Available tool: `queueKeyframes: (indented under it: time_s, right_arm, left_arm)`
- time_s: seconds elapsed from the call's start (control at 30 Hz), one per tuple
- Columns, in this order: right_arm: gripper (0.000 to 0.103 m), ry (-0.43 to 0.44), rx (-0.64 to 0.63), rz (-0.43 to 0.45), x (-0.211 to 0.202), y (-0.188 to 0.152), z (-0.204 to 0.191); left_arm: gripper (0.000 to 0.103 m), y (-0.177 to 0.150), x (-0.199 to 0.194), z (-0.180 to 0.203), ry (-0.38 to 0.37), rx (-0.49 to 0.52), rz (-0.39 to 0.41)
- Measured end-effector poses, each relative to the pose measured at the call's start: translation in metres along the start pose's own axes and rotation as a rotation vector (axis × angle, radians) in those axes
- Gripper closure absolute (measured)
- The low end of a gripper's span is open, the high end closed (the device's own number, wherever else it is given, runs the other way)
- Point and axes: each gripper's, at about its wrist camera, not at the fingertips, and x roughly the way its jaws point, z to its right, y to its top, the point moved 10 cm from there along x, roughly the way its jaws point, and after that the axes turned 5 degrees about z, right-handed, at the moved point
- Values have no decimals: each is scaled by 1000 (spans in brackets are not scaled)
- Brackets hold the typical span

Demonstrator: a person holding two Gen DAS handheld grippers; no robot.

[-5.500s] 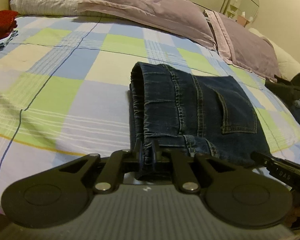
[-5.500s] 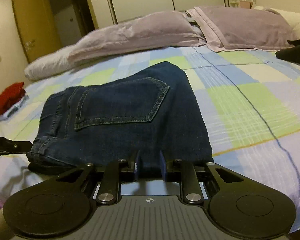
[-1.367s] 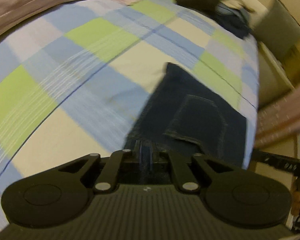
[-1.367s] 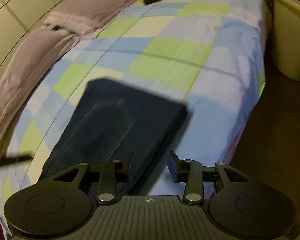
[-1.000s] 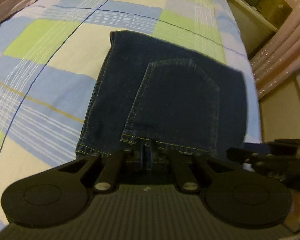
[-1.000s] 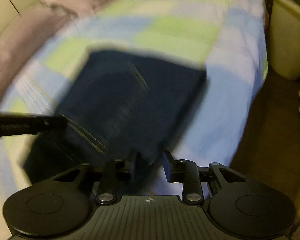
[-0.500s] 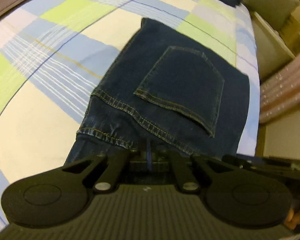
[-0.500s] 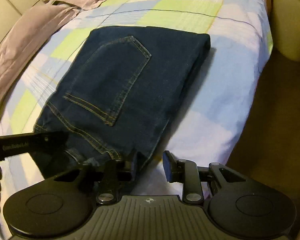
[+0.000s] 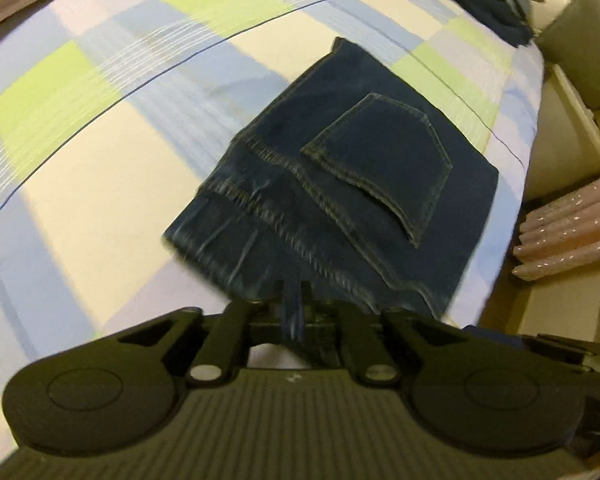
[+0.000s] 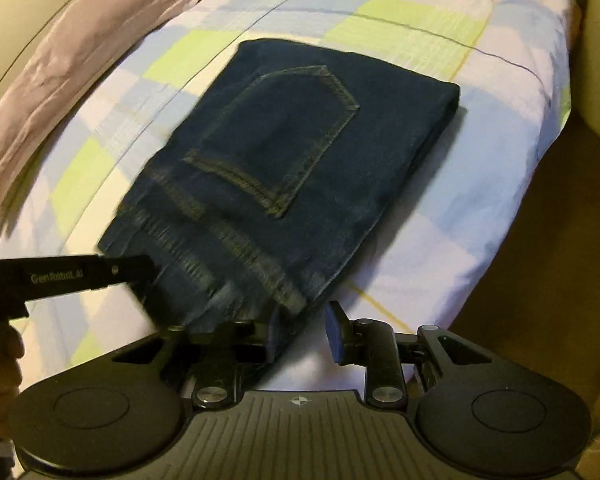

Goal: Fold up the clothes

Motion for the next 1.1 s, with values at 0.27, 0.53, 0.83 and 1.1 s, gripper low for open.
queueKeyframes:
  time_s: [0.27,0.53,0.83,1.1]
  right_arm:
    - [74,11,-16,-80,-65,19,-4]
    - [73,31,-381,-176,-76,47,-38]
    - [73,105,-703,-247,-69,74,-7]
    - [73,182,-768,-266,-90,80,8]
  left_arm:
    - [84,-9,-94,-10,53,-94,9]
    - [78,-3,-121,3,115,-249,74]
    - [75,-29,-129,41,240,-536,145]
    - [74,-44,-172,72,309,-565,201]
